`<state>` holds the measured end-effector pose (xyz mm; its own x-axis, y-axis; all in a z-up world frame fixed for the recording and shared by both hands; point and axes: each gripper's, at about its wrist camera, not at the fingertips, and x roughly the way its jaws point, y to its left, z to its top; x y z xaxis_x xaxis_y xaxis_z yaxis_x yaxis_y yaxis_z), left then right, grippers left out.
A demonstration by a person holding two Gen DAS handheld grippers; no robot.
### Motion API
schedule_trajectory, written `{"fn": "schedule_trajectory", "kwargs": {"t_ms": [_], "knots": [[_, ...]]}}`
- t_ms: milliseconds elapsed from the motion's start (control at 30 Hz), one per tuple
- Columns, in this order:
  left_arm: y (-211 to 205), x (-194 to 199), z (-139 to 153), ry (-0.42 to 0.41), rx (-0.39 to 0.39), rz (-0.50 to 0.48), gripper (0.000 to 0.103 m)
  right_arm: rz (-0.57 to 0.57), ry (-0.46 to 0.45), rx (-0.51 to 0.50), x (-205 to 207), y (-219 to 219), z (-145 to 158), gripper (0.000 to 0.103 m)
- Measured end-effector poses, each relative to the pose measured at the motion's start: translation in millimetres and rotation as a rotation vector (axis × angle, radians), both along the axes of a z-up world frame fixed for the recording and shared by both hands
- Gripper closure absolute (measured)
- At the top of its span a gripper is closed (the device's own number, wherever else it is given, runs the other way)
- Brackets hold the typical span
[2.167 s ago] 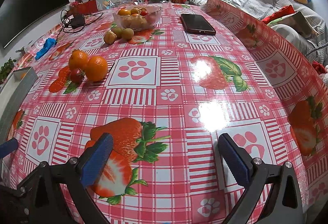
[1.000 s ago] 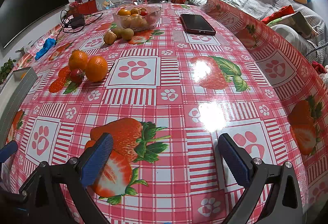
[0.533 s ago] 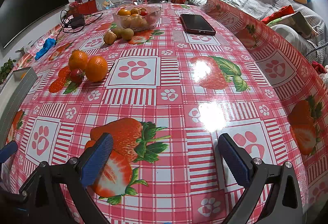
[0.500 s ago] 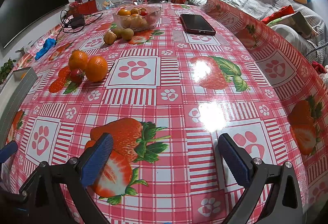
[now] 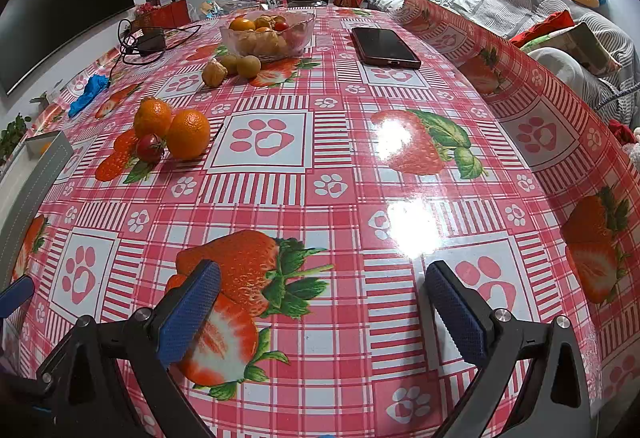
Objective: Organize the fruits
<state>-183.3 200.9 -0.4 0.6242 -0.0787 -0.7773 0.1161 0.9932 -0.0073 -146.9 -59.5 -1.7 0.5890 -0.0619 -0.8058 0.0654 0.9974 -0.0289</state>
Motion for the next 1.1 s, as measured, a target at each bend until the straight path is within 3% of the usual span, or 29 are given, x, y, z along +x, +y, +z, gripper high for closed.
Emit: {"fn": "schedule_trajectory", "kwargs": {"t_ms": [833,1000,1100], "knots": [[-0.7,0.2,1.1,0.003,0.001,-0.004,0.0,0.0,0.0,0.001,0.2,0.1,0.1,0.0],[0.4,5.2,3.2,0.055,0.004,-0.034,0.0,0.0,0.001,0.0,-0.3,0.1,-0.5,0.0],[1.6,8.0,6.3,0.126,0.011,-0.057,0.0,0.001,0.008,-0.002,0.6,0.4,0.6,0.0]]}}
